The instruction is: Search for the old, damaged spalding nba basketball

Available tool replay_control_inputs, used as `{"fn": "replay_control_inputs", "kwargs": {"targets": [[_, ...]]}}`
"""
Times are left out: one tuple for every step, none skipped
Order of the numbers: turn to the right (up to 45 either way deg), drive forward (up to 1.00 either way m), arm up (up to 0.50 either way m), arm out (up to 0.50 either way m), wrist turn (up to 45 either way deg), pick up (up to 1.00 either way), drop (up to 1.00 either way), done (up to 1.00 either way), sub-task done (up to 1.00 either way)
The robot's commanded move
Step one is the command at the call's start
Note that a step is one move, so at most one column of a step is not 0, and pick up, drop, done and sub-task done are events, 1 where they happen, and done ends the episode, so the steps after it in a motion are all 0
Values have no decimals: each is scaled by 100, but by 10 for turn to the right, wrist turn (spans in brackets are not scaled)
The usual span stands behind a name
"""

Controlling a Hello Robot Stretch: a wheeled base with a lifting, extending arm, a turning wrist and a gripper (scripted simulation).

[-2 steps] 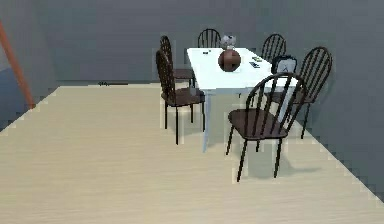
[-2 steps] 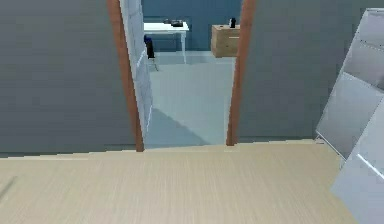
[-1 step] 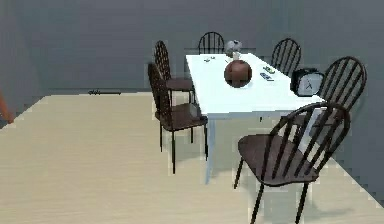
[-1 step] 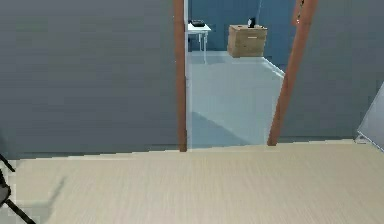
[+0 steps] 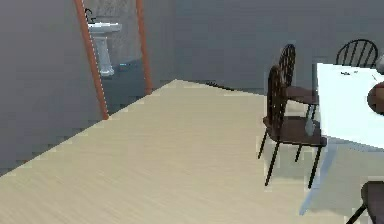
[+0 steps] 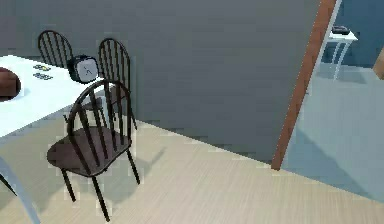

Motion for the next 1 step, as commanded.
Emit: {"fn": "replay_control_inputs", "kwargs": {"targets": [[0,100,0,0,0,0,0,0,0]]}}
